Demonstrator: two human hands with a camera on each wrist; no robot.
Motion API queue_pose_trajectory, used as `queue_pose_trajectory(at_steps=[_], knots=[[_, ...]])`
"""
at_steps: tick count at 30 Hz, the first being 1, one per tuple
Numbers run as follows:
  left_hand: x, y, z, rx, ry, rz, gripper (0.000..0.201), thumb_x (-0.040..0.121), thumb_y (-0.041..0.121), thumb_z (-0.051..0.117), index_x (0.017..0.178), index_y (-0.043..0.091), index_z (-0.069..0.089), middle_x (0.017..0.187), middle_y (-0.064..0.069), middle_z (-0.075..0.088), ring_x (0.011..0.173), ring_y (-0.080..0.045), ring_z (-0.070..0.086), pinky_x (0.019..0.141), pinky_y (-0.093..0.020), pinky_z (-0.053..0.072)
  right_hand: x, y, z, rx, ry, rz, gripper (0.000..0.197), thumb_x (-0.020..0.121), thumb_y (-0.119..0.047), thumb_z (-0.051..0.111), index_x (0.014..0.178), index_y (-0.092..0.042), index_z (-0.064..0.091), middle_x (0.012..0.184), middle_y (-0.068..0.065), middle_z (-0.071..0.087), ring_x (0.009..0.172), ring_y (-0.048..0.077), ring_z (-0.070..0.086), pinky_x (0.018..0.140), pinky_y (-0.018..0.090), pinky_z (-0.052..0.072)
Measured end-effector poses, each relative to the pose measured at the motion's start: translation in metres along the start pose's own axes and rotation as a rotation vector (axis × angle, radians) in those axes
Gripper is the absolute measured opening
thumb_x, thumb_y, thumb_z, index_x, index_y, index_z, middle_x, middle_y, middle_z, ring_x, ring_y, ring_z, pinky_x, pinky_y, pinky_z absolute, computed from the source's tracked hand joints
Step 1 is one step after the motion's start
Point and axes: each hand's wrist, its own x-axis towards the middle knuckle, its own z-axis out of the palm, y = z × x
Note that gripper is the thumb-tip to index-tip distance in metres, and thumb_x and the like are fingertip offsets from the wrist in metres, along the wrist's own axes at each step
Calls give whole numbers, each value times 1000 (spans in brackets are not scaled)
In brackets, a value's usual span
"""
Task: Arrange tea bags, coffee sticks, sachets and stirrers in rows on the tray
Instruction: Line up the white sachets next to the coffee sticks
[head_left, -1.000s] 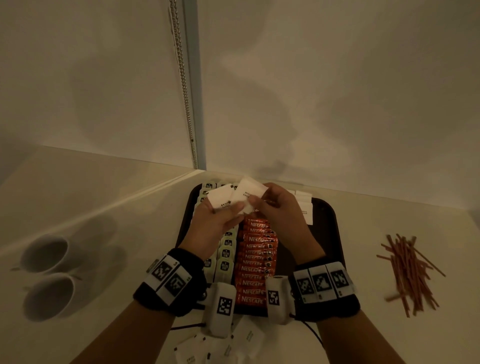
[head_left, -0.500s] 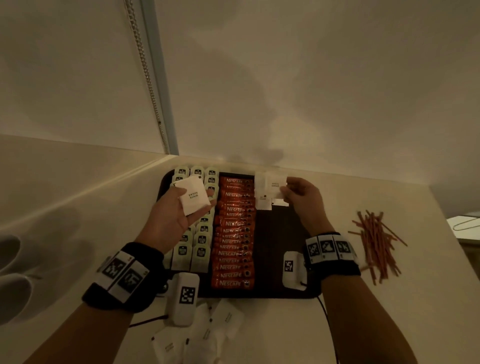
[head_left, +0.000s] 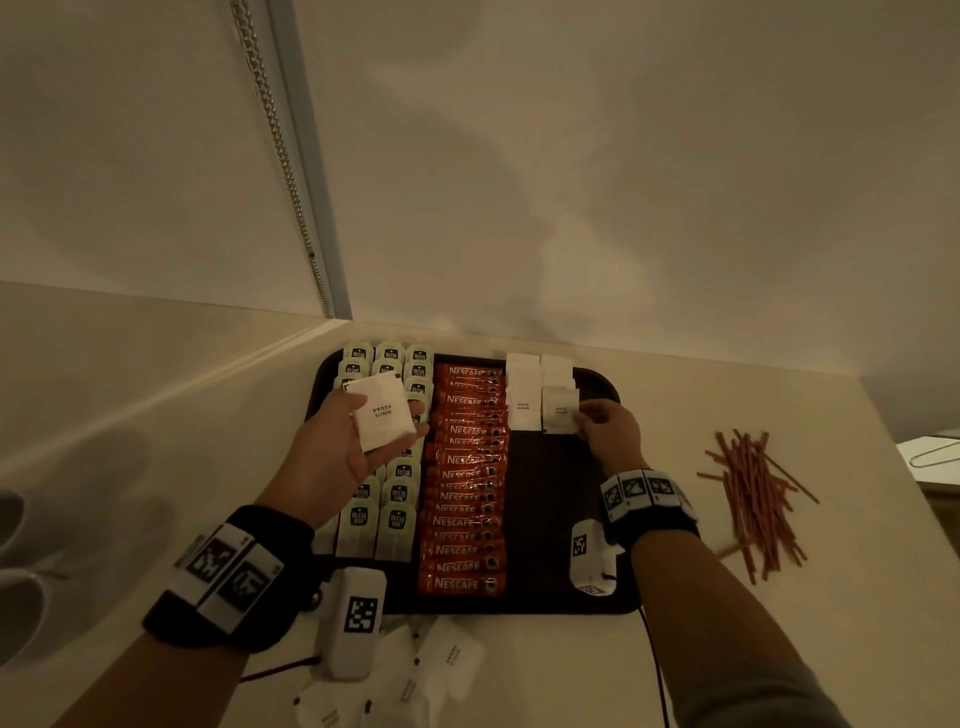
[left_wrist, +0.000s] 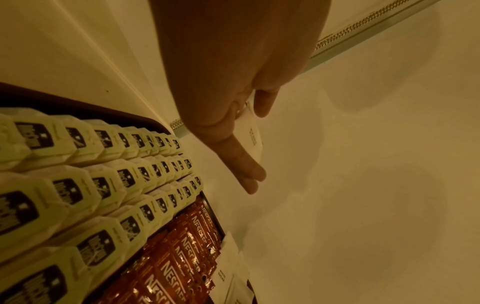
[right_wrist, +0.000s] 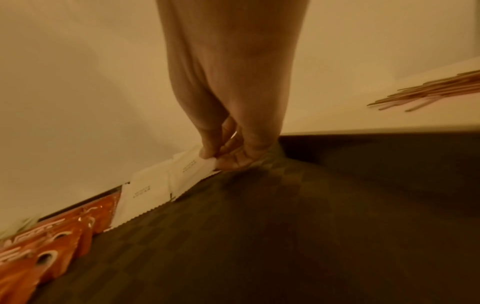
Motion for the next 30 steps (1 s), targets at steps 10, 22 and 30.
queue_pose_trajectory(at_steps=[10,22,30], knots=[[-4,2,3,58,-36,-6,32,102,12,27,126,9,47,105,-19,69,93,-33,68,79,-37,56,-5,-11,9,-137,121,-62,19,87,-12,63,102,-1,61,106,15,64,99,28,58,77,25,40],[-6,1,17,117,46,186,23,99,7,44,115,17,57,114,-7,63,105,-25,62,81,-37,58,-121,-128,36,291,-487,-436,14,85,-32,66,88,-19,61,86,-3,63,77,9,60,74,22,52],[-15,6,6,318,42,232,30,88,6,63,117,13,61,109,-7,69,102,-23,67,76,-32,59,-126,-153,24,285,-380,-616,7,90,-10,58,92,-15,62,93,0,65,84,9,61,71,18,51]])
